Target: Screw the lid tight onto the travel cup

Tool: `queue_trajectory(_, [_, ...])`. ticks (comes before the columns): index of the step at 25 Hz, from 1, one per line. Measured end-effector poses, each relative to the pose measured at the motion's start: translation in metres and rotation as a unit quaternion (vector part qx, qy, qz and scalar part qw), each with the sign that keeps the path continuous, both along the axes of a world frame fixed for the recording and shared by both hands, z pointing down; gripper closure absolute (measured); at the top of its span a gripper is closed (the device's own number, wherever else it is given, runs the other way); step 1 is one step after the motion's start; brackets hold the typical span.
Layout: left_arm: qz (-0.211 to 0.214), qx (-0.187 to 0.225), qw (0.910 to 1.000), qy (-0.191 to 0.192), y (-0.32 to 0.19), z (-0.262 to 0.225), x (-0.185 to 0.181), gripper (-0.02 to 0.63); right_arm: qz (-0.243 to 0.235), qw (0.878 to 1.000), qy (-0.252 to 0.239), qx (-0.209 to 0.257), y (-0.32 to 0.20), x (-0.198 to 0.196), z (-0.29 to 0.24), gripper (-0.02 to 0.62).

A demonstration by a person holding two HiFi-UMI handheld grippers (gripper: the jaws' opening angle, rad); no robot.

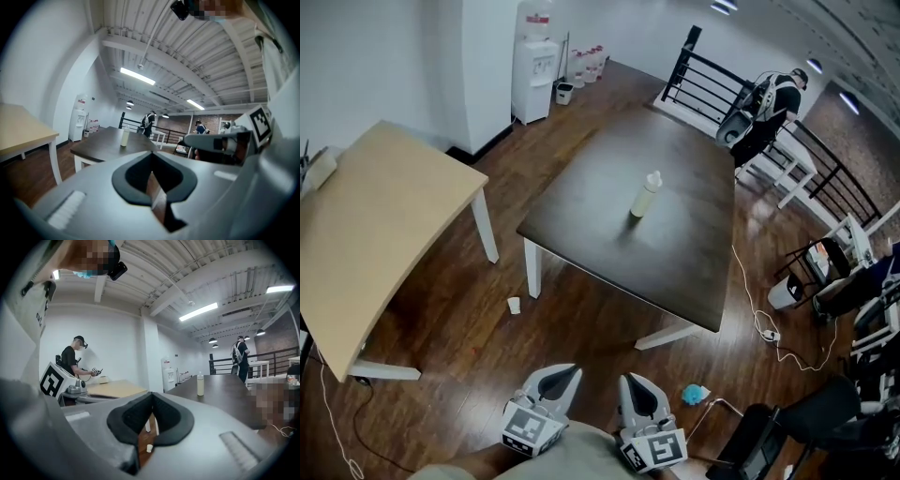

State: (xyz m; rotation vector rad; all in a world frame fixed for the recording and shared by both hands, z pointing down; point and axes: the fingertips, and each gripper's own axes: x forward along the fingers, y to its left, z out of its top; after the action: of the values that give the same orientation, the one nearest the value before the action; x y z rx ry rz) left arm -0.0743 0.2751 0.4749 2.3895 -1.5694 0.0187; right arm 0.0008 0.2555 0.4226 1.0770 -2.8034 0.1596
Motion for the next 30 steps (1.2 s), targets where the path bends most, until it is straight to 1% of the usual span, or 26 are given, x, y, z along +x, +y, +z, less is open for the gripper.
queue_trajectory(3, [-0.003, 0.003, 1.0000, -0.006, -0.005, -0.001, -0.015, 0.607, 0.006, 1.000, -0.004, 0.001, -0.007, -0.012, -0.001, 0.597])
queue_trajectory(11, [0.000, -0.010, 0.9999, -0.006, -0.022, -0.001, -0.024, 0.607, 0.011, 1.000, -0.008, -0.006, -0.029, -0.021, -0.001, 0.597])
queue_trajectory(19, [-0.006, -0.002, 0.9991, -0.042, -0.080, -0.008, -0.029, 0.607, -0.003, 0.999, -0.037, 0.001, -0.091, -0.022, 0.004, 0.594])
queue_trajectory(25, [-0.036, 0.002, 0.9980, -0.052, -0.130, -0.020, -0.027, 0.607, -0.026, 0.998, -0.056, 0.007, -0.143, -0.014, -0.002, 0.589])
queue_trajectory(30, [-0.047, 0.006, 0.9974, -0.054, -0.161, -0.024, -0.010, 0.607, -0.038, 0.997, -0.064, 0.016, -0.179, 0.002, -0.004, 0.589])
